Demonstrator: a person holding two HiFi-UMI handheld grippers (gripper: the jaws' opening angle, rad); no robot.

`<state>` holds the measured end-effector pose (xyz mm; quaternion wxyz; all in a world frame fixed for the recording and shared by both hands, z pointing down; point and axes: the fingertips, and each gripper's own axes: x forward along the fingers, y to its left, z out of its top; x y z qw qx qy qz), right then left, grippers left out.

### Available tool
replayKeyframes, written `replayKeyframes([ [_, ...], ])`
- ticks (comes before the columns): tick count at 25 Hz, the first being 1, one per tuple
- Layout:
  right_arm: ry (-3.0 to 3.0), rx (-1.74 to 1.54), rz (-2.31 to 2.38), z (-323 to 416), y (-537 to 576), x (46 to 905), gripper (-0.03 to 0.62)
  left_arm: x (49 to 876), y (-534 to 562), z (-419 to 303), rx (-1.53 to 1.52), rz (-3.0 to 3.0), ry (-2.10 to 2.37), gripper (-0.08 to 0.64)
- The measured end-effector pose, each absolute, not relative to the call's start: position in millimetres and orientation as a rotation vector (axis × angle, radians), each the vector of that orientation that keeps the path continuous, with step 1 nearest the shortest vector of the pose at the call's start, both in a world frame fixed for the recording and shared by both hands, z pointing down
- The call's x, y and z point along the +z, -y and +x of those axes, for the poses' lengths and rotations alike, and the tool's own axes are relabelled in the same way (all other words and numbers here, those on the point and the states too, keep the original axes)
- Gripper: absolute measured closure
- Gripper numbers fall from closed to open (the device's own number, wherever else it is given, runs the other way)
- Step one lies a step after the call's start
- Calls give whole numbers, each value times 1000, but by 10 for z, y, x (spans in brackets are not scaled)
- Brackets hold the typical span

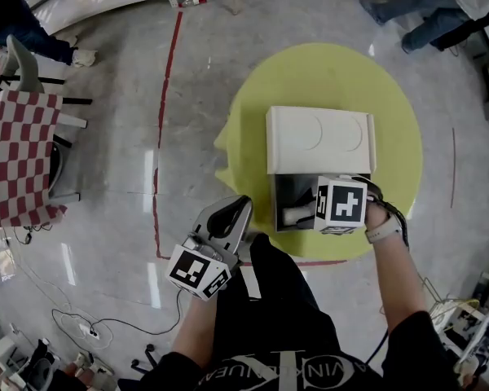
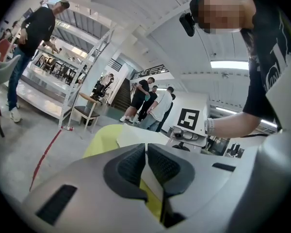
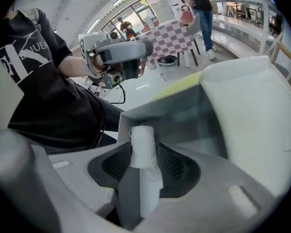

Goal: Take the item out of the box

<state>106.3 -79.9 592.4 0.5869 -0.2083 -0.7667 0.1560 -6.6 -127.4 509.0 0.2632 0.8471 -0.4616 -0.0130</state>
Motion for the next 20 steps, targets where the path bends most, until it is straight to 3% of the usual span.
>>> replayKeyframes([
  [20, 1846, 239, -501, 912, 749, 6023, 437, 5181, 1176, -60, -47, 2268, 1251, 538],
])
